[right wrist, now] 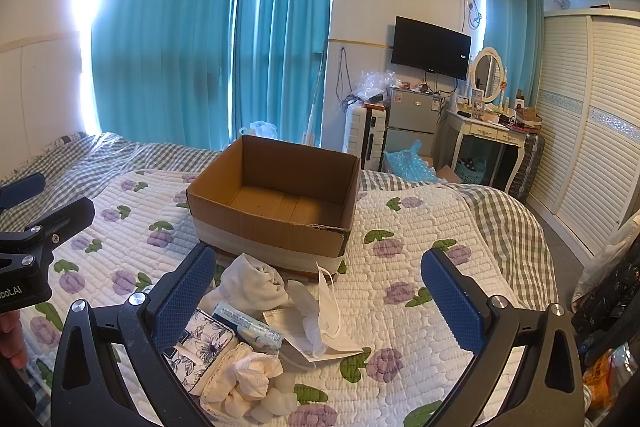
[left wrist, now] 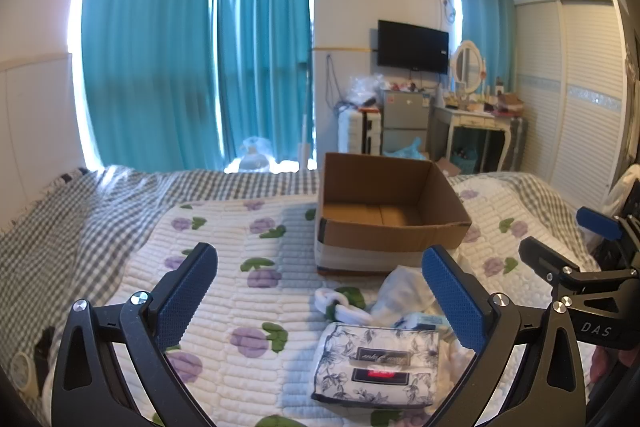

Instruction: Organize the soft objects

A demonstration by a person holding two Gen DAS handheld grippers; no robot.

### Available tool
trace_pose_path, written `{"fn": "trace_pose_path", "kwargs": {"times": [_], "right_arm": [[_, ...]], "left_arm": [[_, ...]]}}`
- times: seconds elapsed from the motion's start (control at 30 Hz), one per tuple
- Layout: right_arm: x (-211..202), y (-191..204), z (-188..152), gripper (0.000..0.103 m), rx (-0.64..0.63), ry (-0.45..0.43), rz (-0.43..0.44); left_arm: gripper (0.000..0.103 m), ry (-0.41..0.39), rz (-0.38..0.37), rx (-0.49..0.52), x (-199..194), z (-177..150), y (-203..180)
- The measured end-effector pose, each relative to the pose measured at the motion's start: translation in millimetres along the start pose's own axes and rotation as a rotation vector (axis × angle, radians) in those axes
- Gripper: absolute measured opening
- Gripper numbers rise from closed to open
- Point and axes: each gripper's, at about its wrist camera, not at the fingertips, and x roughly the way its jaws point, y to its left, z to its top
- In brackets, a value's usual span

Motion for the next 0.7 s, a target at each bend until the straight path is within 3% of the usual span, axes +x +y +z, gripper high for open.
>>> {"fn": "trace_pose_path", "kwargs": {"times": [0.7], "right_arm": [[0.8,-0.1,-4.9,0.103,-0.002,0.007,-0.001]], "left_arm": [[0.103,0.002,0.001,0.001,0.3,0.5,-0.2]]}}
